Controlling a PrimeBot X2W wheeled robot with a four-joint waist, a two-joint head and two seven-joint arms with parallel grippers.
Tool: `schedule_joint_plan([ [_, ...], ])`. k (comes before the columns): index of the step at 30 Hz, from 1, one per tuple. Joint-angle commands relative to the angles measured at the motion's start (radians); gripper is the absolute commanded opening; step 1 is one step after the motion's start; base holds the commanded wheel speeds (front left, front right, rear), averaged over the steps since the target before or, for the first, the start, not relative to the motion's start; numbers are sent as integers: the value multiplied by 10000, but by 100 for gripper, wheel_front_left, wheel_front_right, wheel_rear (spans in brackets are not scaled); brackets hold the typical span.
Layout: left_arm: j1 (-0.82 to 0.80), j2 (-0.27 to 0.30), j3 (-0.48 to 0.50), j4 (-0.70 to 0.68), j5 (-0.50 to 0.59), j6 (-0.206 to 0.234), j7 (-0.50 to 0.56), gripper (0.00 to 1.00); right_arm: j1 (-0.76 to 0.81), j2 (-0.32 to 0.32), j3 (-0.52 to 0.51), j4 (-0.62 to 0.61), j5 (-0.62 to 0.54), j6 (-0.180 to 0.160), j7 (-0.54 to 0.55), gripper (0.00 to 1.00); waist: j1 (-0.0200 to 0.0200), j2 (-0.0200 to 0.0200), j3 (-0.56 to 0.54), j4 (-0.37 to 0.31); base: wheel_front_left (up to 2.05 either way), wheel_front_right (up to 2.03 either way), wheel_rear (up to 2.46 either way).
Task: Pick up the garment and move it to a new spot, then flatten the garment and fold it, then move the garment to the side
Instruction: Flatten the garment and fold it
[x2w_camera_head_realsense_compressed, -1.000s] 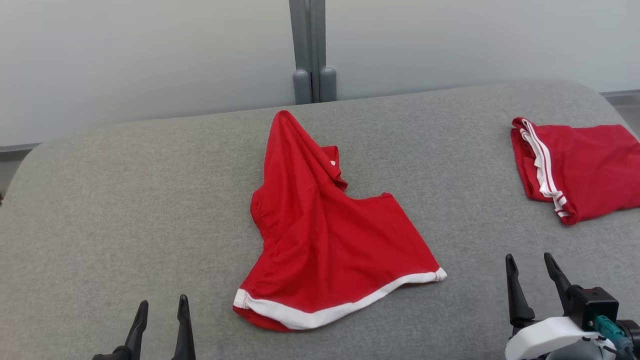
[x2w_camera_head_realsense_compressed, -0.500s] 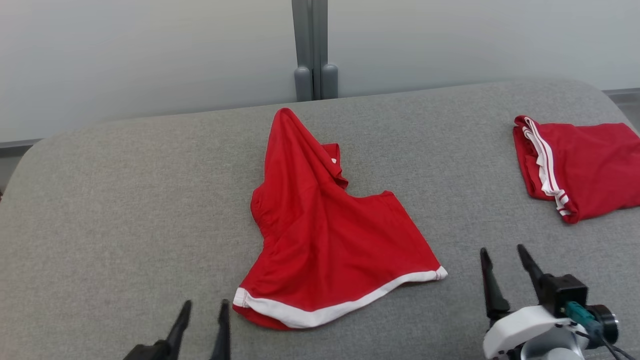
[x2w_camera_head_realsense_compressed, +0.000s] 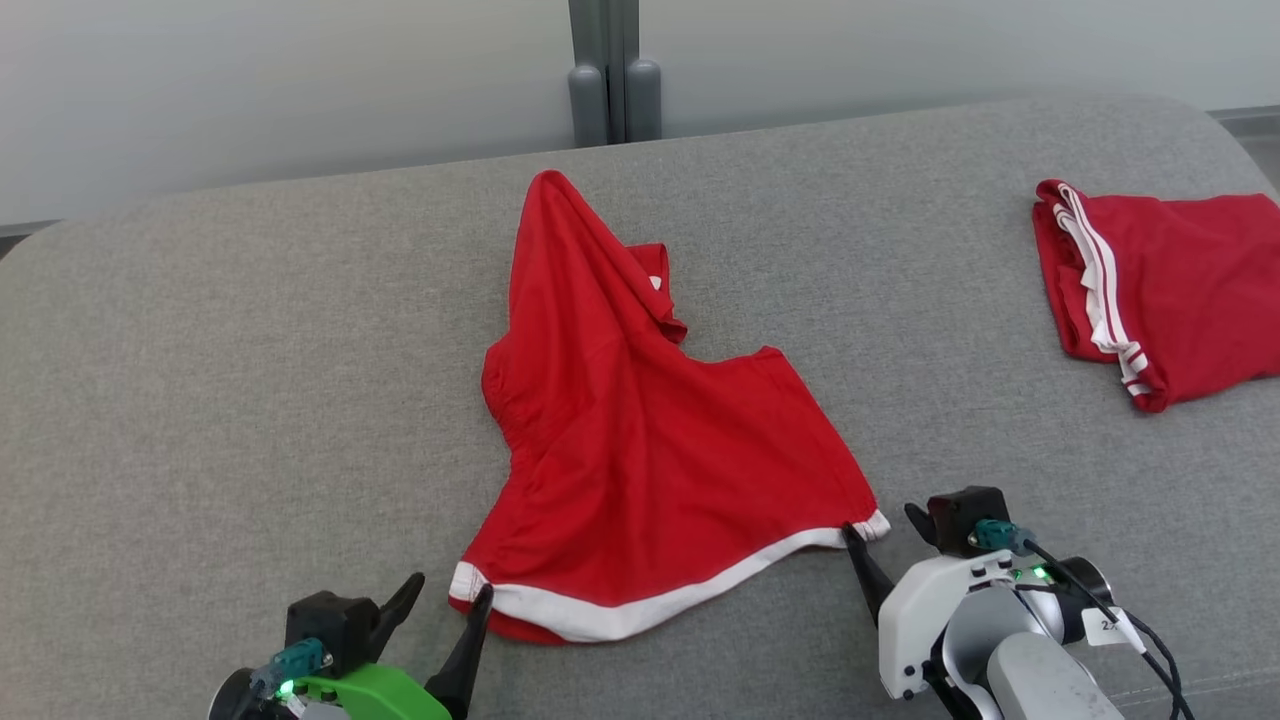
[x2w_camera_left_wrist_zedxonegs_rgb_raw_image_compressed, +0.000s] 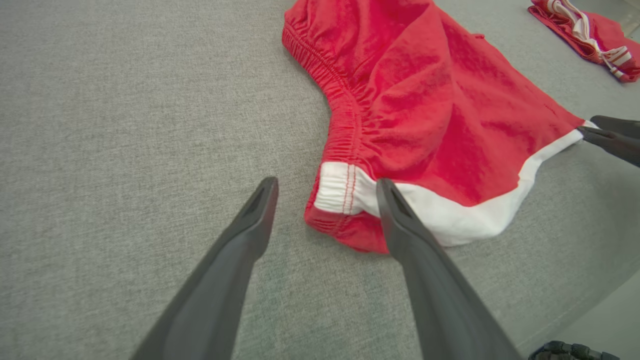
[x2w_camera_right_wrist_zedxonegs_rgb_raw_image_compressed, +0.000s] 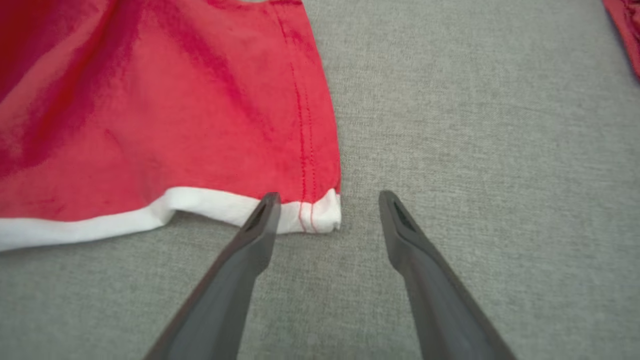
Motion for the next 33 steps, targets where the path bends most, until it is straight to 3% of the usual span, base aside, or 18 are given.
schedule_joint_plan([
  [1,-185,115,-122,-39,-187,-23,85,100,-137,-34,33,71,120,-19,113,100,0,0,195,-13,0,0,0],
  [14,-860,766,-797,573,-811,-23,-17,100,-407,-31,260,364,285,-20,293,100,0,0,752,-155,0,0,0],
  [15,-922,796,-894,614,-889,-23,-22,85,-409,-29,285,428,334,-20,360,100,0,0,778,-159,0,0,0],
  [16,-952,791,-938,661,-1001,-23,4,54,-425,-30,327,484,378,-20,415,77,0,0,792,-161,0,0,0],
  [17,-1003,820,-1064,677,-1095,-23,39,20,-441,-31,406,554,517,-20,487,27,0,0,804,-167,0,0,0],
  [18,-1053,868,-1114,680,-1127,-23,-2,0,-452,-24,503,570,698,-20,499,0,0,0,808,-171,0,0,0],
  [22,-1064,996,-1403,625,-1405,-23,12,0,-511,-42,340,440,1531,-21,362,0,0,0,651,-198,0,0,0],
  [26,-656,896,-1088,-393,-2421,-24,112,0,-478,-27,-246,-568,2864,-20,282,0,0,0,293,-317,0,0,0],
  [29,-147,1003,-639,-1954,-3686,-22,302,0,-218,-175,-659,-2048,4030,-16,627,0,0,0,0,-441,0,0,0],
  [33,383,1195,46,-4841,-4950,145,710,0,456,-478,-1468,-5007,5634,-18,1586,0,0,0,-315,-583,0,0,0],
])
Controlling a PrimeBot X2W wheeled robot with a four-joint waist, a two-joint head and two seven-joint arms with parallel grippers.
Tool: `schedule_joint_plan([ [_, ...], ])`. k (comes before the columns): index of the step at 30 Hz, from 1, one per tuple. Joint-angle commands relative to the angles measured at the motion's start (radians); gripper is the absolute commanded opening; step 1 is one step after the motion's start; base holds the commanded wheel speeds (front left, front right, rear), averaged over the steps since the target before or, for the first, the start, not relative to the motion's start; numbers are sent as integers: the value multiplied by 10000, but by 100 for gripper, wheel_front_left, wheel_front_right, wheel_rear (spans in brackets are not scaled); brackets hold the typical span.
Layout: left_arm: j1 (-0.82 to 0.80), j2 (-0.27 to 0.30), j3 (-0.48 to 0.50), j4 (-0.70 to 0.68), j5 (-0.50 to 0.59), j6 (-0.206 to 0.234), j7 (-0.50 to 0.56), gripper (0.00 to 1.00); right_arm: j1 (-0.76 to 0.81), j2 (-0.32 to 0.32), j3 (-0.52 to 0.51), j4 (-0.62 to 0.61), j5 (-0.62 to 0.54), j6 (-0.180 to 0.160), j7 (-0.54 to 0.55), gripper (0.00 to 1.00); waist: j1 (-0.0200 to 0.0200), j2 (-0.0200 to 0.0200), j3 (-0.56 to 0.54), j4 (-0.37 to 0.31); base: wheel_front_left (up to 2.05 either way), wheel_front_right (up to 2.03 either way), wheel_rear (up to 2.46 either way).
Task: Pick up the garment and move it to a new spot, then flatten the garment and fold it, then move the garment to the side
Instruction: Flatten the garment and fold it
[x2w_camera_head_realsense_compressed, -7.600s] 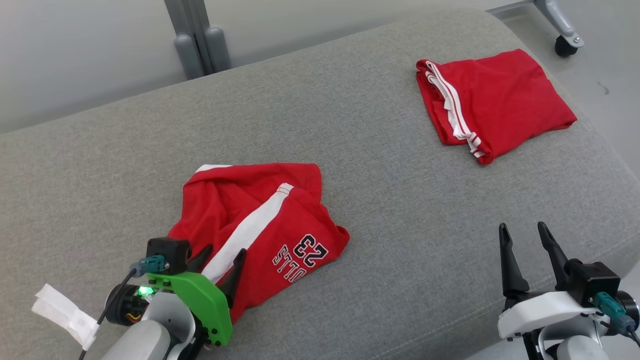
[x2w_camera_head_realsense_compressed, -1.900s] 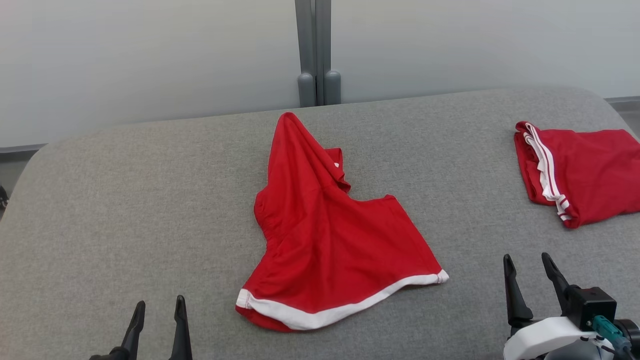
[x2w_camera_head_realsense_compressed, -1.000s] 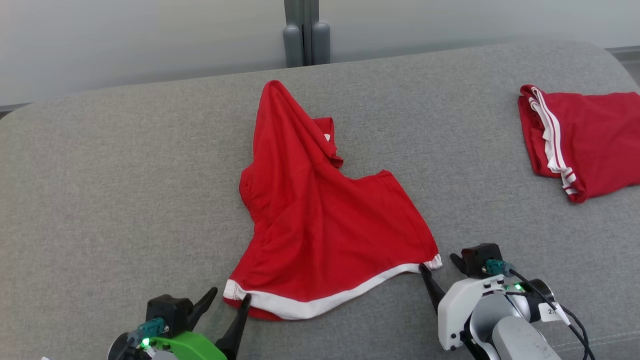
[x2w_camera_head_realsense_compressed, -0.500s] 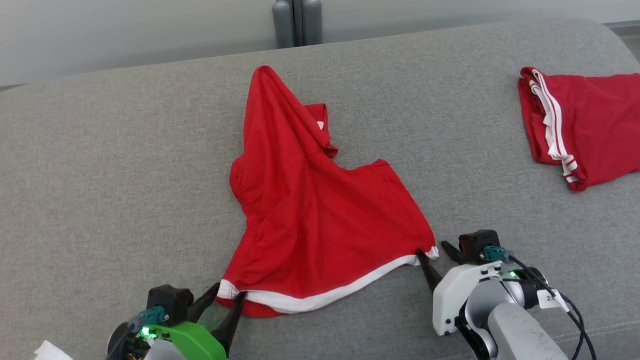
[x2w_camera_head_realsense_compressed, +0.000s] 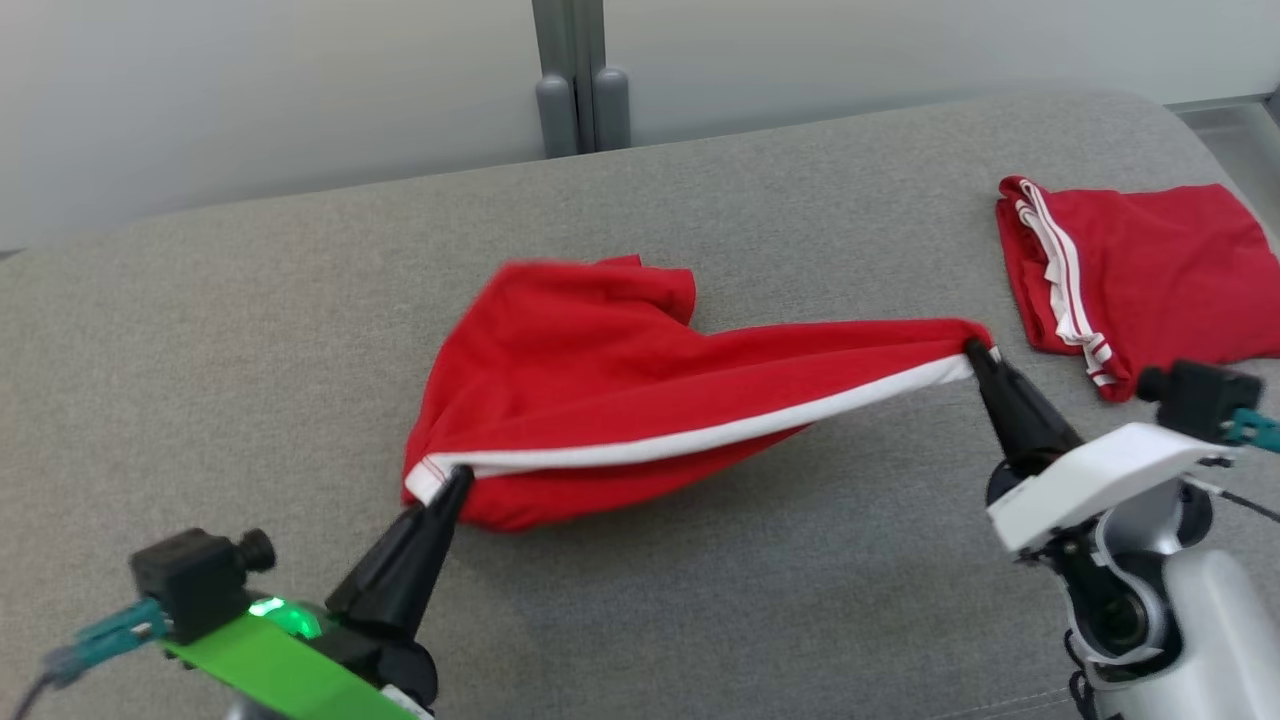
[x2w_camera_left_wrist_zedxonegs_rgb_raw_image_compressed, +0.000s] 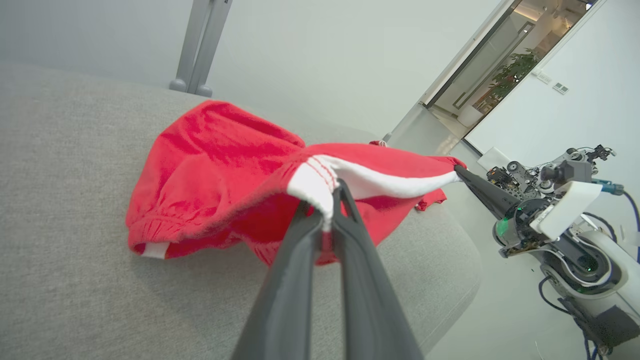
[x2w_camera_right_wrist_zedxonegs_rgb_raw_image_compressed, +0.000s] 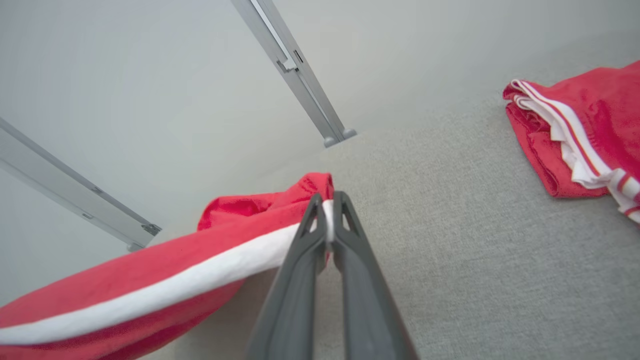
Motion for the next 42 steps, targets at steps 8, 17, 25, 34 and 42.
schedule_joint_plan([
  [8,-1116,721,1577,-4883,-1363,1186,1201,0,-581,378,-1730,-4842,1439,-16,2280,0,0,0,55,-817,0,0,0],
  [17,-5632,1941,2106,-4804,-1937,2409,3664,0,-4749,482,-1855,-4716,163,-10,4902,0,0,0,2153,-1382,0,0,0],
  [25,-11376,1985,1023,-132,91,1316,3415,0,-9868,483,-1948,-646,-1456,-12,3620,0,0,0,4984,-1001,0,0,0],
  [34,-15303,603,414,5906,1802,34,-680,0,-13995,442,-1847,4984,-1570,-27,-1205,0,0,0,5933,-752,0,0,0],
  [42,-13337,436,-1366,8080,1474,-137,-3015,0,-12132,437,550,7385,89,-18,-3806,0,0,0,5147,-730,0,0,0],
])
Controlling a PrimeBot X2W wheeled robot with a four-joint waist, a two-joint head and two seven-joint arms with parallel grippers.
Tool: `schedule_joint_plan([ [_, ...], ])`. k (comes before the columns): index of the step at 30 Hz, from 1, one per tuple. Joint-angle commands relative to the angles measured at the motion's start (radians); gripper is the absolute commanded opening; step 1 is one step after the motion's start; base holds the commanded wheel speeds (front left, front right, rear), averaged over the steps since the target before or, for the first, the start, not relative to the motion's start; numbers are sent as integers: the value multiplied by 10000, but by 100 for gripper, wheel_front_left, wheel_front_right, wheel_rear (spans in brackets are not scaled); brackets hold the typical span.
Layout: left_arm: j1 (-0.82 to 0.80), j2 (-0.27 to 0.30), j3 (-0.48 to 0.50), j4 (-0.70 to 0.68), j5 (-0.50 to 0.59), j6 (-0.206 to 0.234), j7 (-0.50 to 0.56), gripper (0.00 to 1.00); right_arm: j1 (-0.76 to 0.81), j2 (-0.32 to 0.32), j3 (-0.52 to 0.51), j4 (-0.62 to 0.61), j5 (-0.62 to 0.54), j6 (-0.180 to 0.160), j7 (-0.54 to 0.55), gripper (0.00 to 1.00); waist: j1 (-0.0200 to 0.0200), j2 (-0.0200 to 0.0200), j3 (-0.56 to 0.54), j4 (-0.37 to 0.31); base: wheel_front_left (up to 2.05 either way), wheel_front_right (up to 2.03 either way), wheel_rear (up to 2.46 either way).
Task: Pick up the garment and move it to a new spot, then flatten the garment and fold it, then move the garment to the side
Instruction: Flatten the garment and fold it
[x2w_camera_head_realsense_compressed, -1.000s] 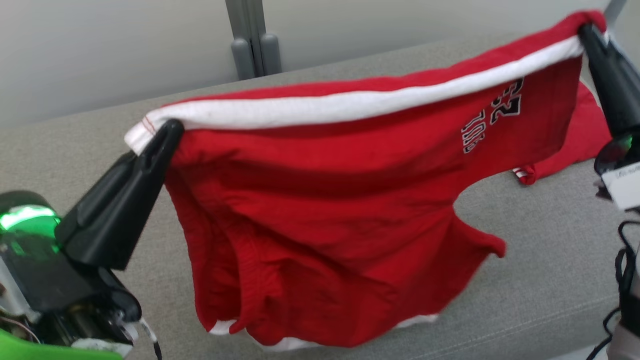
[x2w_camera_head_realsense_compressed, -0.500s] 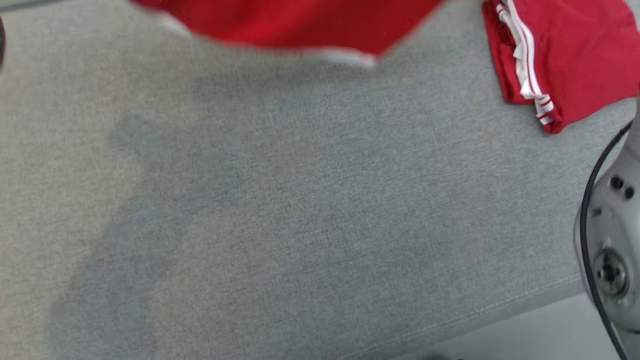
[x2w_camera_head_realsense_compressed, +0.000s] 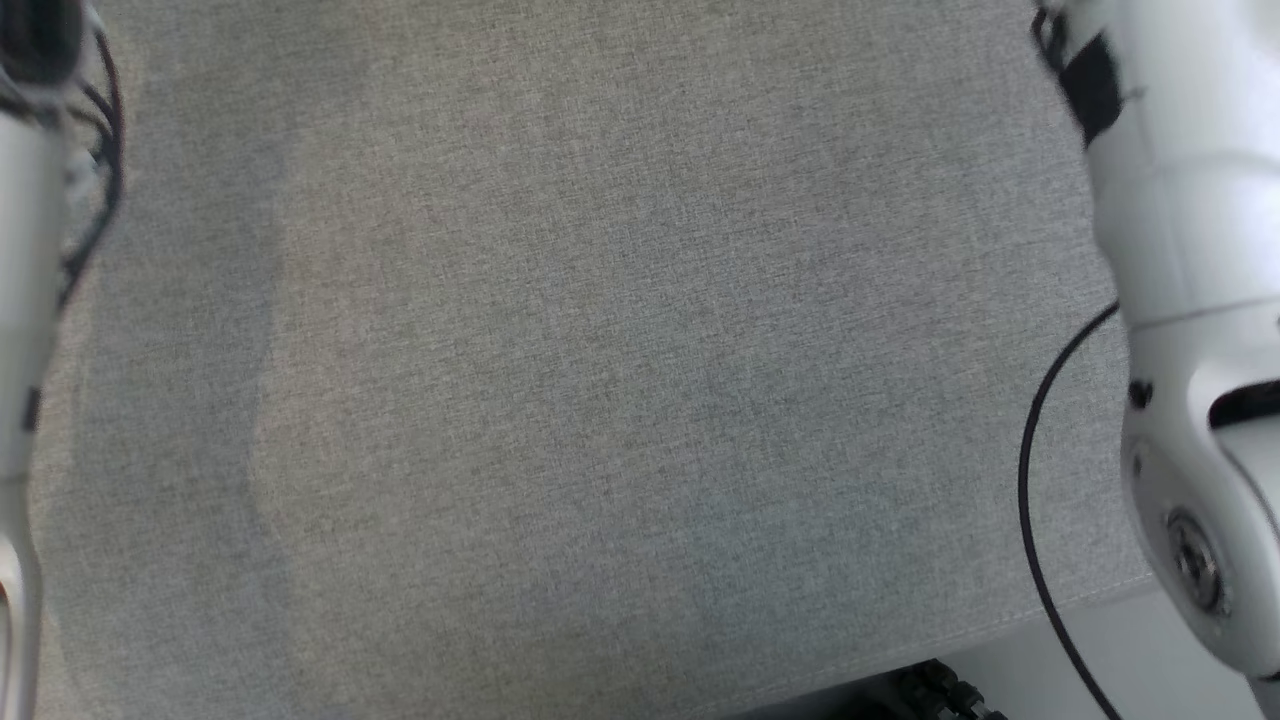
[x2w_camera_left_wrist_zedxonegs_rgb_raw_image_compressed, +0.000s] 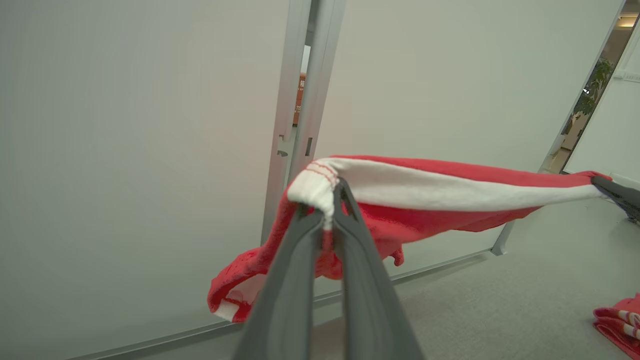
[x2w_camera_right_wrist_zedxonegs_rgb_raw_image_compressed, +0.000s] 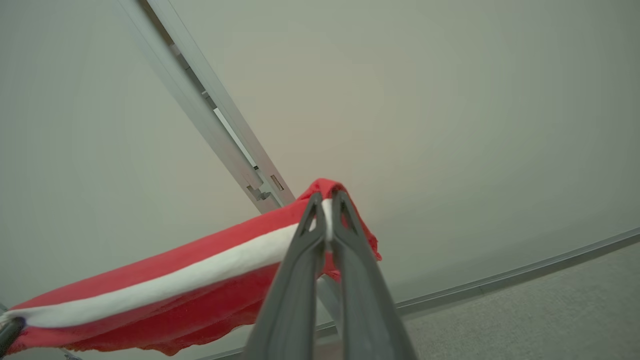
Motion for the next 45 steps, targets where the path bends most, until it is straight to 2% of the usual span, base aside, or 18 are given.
schedule_joint_plan([
  [1,745,168,-312,-36,-252,-16,-196,0,644,-94,296,75,156,-16,-270,0,-3,0,-512,67,0,0,0],
  [5,2995,576,-908,-363,-980,-15,-629,0,2629,-71,1002,-159,762,-16,-685,0,-3,0,-1140,-17,0,0,0],
  [8,4604,701,-1129,-699,-994,-5,-879,0,4270,-97,1090,-696,744,-18,-814,0,-3,0,-1834,56,0,0,0],
  [12,7177,464,-1010,-1672,-1315,135,-992,0,6943,-253,1392,-2383,1124,-16,-855,0,-3,0,-3004,94,0,0,0],
  [16,9639,217,-739,-3088,-1367,624,-996,0,9606,-953,1517,-4027,1381,-18,-713,0,-3,0,-3948,99,0,0,0],
  [22,12883,-55,-590,-5377,-1142,1605,-1000,0,13442,-1610,492,-6855,1375,-18,-60,0,-3,0,-4610,263,0,0,0],
  [25,13979,-223,-588,-6429,-1244,1979,-1003,0,14778,-1527,-228,-8345,1198,-19,522,0,-3,0,-4586,318,0,0,0],
  [27,14379,-288,-668,-7027,-1367,2031,-1002,0,15406,-1293,-730,-9185,1197,-19,983,0,-3,0,-4520,406,0,0,0],
  [30,14442,-315,-664,-7501,-1640,1917,-867,0,15559,-983,-1454,-9947,999,-18,1752,0,-3,0,-4306,627,0,0,0],
  [35,13264,-736,-374,-7506,-2253,1770,-515,0,14073,-710,-1850,-9949,531,-18,3267,0,-3,0,-3319,1177,0,0,0],
  [41,11086,-1176,-260,-6471,-2170,1444,-223,0,11069,-1157,-1826,-8647,-502,-16,4863,0,-3,0,-1969,2100,0,0,0],
  [45,9999,-1615,-355,-5593,-2261,1287,-50,0,9154,-1219,-1787,-7429,-987,-16,5759,0,-3,0,-1419,2607,0,0,0],
])
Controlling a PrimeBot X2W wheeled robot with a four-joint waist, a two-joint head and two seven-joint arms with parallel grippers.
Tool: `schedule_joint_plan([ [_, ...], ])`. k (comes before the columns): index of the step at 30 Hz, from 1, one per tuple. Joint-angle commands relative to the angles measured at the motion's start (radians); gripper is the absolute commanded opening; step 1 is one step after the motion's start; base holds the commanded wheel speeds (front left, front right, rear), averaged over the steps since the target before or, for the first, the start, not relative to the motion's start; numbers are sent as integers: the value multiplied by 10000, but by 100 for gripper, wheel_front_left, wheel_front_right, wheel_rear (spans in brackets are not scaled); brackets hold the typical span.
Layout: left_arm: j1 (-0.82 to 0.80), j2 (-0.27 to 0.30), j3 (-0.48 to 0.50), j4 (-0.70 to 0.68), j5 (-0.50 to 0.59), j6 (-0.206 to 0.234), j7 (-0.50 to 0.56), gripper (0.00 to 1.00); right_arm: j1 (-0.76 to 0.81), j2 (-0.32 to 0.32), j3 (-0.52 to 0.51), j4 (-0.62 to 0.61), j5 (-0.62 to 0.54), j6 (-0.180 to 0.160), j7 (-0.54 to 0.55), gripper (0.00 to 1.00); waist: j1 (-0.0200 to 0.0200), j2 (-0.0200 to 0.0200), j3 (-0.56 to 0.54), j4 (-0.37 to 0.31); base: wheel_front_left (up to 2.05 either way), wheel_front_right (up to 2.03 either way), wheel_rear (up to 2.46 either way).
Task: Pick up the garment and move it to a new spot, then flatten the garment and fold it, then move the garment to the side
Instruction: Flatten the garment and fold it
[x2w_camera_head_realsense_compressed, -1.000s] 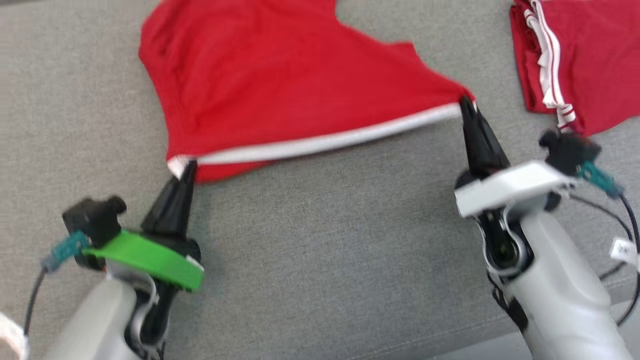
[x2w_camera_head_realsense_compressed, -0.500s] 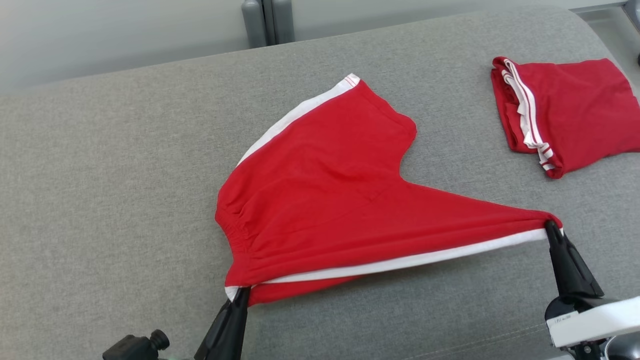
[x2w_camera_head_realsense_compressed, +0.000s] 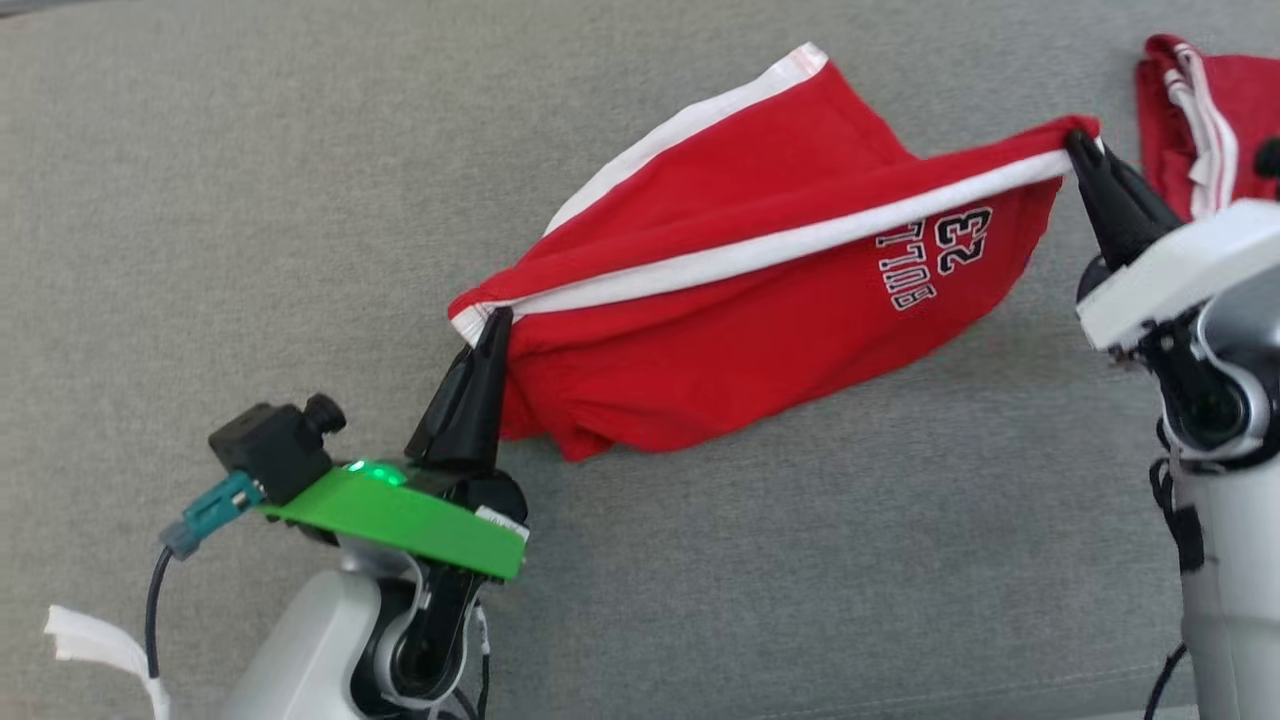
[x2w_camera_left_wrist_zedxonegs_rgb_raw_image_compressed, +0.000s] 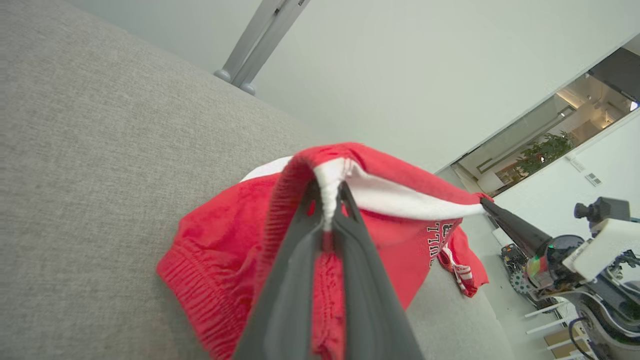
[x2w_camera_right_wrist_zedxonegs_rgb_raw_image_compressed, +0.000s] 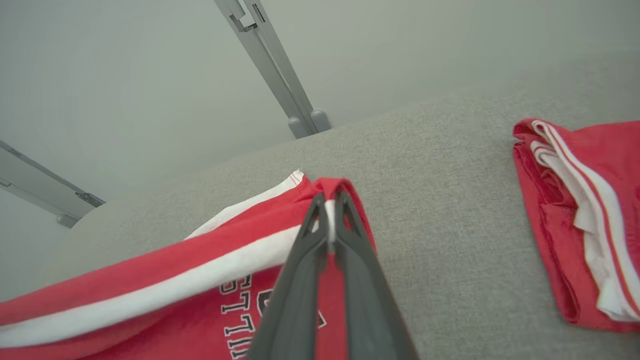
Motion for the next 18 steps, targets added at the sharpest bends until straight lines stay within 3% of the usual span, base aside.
schedule_joint_plan([
  [1,-425,-150,-9,216,-74,-93,29,0,-568,5,-47,361,-140,-16,230,0,1,0,1361,1366,0,0,0],
  [8,-1478,-782,-329,1472,-176,-417,261,0,-2652,-132,-118,2450,-1235,-15,1262,0,1,0,1517,2067,0,0,0],
  [18,-2203,-1336,-529,2415,-496,-637,322,0,-4036,-277,-80,4018,-2149,-15,1524,0,1,0,1489,2526,0,0,0],
])
